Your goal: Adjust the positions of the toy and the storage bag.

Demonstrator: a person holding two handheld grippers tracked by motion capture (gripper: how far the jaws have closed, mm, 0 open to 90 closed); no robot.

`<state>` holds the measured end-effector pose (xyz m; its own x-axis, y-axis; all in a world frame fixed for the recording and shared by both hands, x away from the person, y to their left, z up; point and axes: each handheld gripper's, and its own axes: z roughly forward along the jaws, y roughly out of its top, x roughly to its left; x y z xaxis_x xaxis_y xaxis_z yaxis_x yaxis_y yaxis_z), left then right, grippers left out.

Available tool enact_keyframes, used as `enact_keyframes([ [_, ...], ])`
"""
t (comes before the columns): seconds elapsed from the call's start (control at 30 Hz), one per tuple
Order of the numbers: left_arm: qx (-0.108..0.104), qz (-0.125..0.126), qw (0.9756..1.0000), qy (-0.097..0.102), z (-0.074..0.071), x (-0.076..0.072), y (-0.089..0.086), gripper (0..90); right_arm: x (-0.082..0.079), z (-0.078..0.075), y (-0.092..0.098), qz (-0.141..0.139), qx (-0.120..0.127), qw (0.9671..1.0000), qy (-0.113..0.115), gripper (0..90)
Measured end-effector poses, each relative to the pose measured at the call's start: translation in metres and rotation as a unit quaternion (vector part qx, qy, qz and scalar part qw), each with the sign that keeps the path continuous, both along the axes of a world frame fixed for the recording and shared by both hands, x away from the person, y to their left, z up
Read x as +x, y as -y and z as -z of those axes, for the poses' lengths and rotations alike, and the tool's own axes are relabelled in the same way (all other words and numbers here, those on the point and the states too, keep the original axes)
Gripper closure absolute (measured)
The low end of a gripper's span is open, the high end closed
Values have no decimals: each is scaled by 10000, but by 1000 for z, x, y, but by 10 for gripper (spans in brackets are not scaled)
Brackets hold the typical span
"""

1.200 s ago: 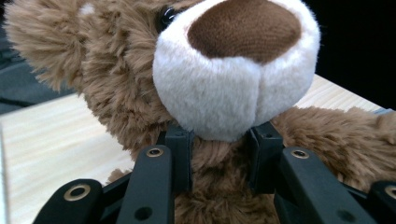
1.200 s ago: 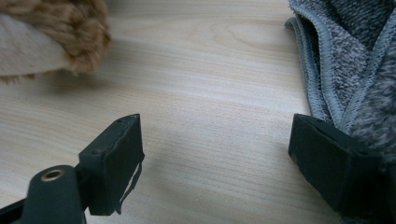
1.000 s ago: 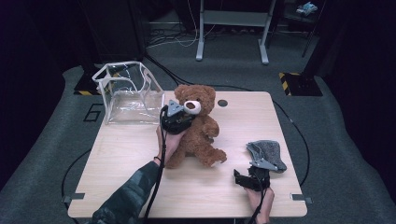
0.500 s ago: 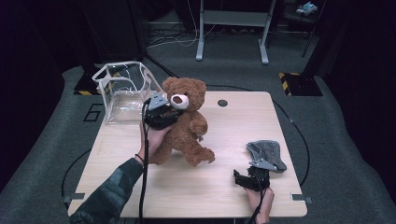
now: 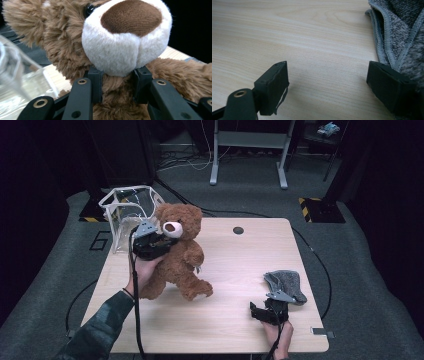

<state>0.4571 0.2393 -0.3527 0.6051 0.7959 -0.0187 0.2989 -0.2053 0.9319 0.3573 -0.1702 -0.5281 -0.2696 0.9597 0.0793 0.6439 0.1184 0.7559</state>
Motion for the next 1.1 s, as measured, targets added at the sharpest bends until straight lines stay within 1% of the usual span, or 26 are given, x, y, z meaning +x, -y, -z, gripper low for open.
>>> enact_keyframes([
  [0.03, 53, 17, 10000, -36, 0, -1, -5, 665, 0, 0, 0, -1, -11, 10000, 4, 170],
  [0.07, 27, -23, 10000, -54, 1, -3, -11, 664, 0, 0, -2, 20, -56, 10000, -30, 168],
  [0.1, 27, -23, 10000, -54, 1, -3, -11, 664, 0, 0, -2, 20, -56, 10000, -30, 168],
  [0.13, 48, -38, 10000, -72, 2, -5, -16, 664, 0, 0, -2, -25, -120, 9999, -4, 166],
  [0.17, 54, -57, 9999, -121, 3, -7, -24, 663, 0, 0, -4, -47, -234, 9997, -7, 162],
  [0.2, 54, -57, 9999, -121, 3, -7, -24, 663, 0, 0, -4, -47, -234, 9997, -7, 162],
  [0.23, 69, -87, 9998, -135, 4, -8, -29, 662, 0, 1, -6, -54, -322, 9995, -14, 155],
  [0.27, 52, -108, 9998, -149, 6, -9, -33, 662, 0, 1, -6, -54, -322, 9995, -14, 155],
  [0.3, 64, -122, 9997, -187, 6, -11, -37, 661, 0, 1, -7, -83, -380, 9992, -8, 153],
  [0.37, 28, -171, 9996, -205, 9, -13, -45, 661, 0, 1, -6, -89, -380, 9992, -12, 148],
  [0.43, 58, -185, 9995, -264, 11, -15, -51, 660, 0, 1, -6, -97, -363, 9993, -29, 142],
  [0.47, 94, -202, 9992, -320, 14, -17, -57, 659, 0, 1, -7, -111, -374, 9992, -36, 123],
  [0.5, 94, -202, 9992, -320, 14, -17, -57, 659, 0, 1, -7, -111, -374, 9992, -36, 123],
  [0.53, 82, -237, 9991, -341, 16, -19, -61, 659, 0, 1, -7, -124, -377, 9992, -58, 110],
  [0.57, 121, -216, 9989, -409, 18, -20, -65, 658, 1, 1, -8, -163, -397, 9990, -80, 96],
  [0.63, 104, -259, 9987, -421, 21, -23, -70, 657, 1, 1, -8, -172, -410, 9990, -91, 83],
  [0.67, 130, -263, 9985, -457, 22, -24, -73, 656, 1, 1, -8, -165, -399, 9990, -96, 80],
  [0.7, 97, -301, 9983, -480, 23, -26, -76, 656, 1, 1, -8, -166, -401, 9990, -100, 80],
  [0.73, 134, -297, 9983, -489, 24, -26, -79, 656, 1, 1, -8, -165, -405, 9990, -100, 80],
  [0.77, 116, -342, 9978, -555, 27, -28, -83, 656, 1, 1, -8, -166, -408, 9990, -100, 80],
  [0.8, 115, -347, 9975, -597, 28, -29, -86, 656, 1, 1, -9, -165, -408, 9990, -98, 80],
  [0.83, 115, -347, 9975, -597, 28, -29, -86, 656, 1, 1, -9, -165, -408, 9990, -98, 80],
  [0.93, 159, -418, 9965, -712, 33, -32, -93, 656, 1, 1, -9, -164, -412, 9990, -95, 80],
  [0.97, 165, -445, 9958, -780, 37, -34, -97, 656, 1, 1, -9, -165, -414, 9990, -95, 80],
  [1.0, 165, -445, 9958, -780, 37, -34, -97, 656, 1, 1, -9, -163, -413, 9990, -95, 80],
  [1.1, 172, -492, 9938, -979, 46, -35, -104, 656, 1, 1, -9, -163, -416, 9990, -96, 80],
])
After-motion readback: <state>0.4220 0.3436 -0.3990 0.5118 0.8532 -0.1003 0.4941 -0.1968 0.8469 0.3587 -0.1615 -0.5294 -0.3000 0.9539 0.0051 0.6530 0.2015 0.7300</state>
